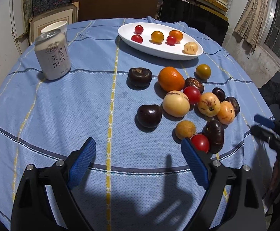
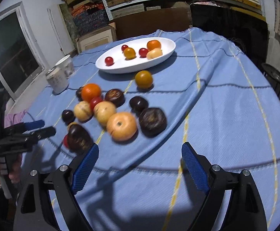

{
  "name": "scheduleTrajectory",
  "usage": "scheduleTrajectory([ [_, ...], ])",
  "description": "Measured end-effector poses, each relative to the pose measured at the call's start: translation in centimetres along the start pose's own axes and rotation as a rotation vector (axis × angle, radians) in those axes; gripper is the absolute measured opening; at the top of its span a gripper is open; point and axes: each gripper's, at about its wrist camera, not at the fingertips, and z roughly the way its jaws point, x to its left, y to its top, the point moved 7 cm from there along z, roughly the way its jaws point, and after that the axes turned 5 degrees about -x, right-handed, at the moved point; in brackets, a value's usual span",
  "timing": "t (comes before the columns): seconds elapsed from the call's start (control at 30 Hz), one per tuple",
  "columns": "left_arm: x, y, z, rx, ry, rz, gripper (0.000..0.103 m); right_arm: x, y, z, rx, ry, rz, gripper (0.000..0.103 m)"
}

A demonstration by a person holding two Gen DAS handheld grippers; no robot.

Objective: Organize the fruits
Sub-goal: 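Move the right tool toward a dark purple fruit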

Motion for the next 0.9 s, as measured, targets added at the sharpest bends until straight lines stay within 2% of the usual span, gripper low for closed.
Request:
scheduleTrajectory([
  [0.1, -0.3, -0.2, 0.0, -0.001, -0.014, 0.005, 0.088, -0.2, 0.9, 1.0, 0.003, -0.043, -0.081, 0.088],
  [0.2, -0.5, -0.5, -0.1, 0.000, -0.013, 0.014, 0.088, -0.7, 1.5, 1.4, 0.004, -0.154, -0.205, 0.086],
  [0.33, -0.9, -0.7, -0.1, -0.006, -0.012, 0.040, 0.088, -1.2, 1.0, 2.1, 0.046, -0.151, -0.275, 0.078],
  [0.43, -1.2, -0.9, 0.4, 0.012, -0.017, 0.045, 0.088, -1.5, 1.0, 3.0, 0.065, -0.174, -0.315, 0.068],
  [0.7, -1.7, -1.1, 0.9, 0.033, -0.022, 0.052, 0.088, -0.1, 2.3, 4.9, 0.061, -0.169, -0.424, 0.067],
  [0.83, -1.8, -1.5, 0.9, 0.044, -0.021, 0.053, 0.088, -0.2, 2.8, 5.8, 0.077, -0.152, -0.434, 0.067],
  [0.9, -1.9, -1.7, 0.8, 0.048, -0.022, 0.052, 0.088, -0.3, 2.7, 6.3, 0.111, -0.089, -0.399, 0.044],
])
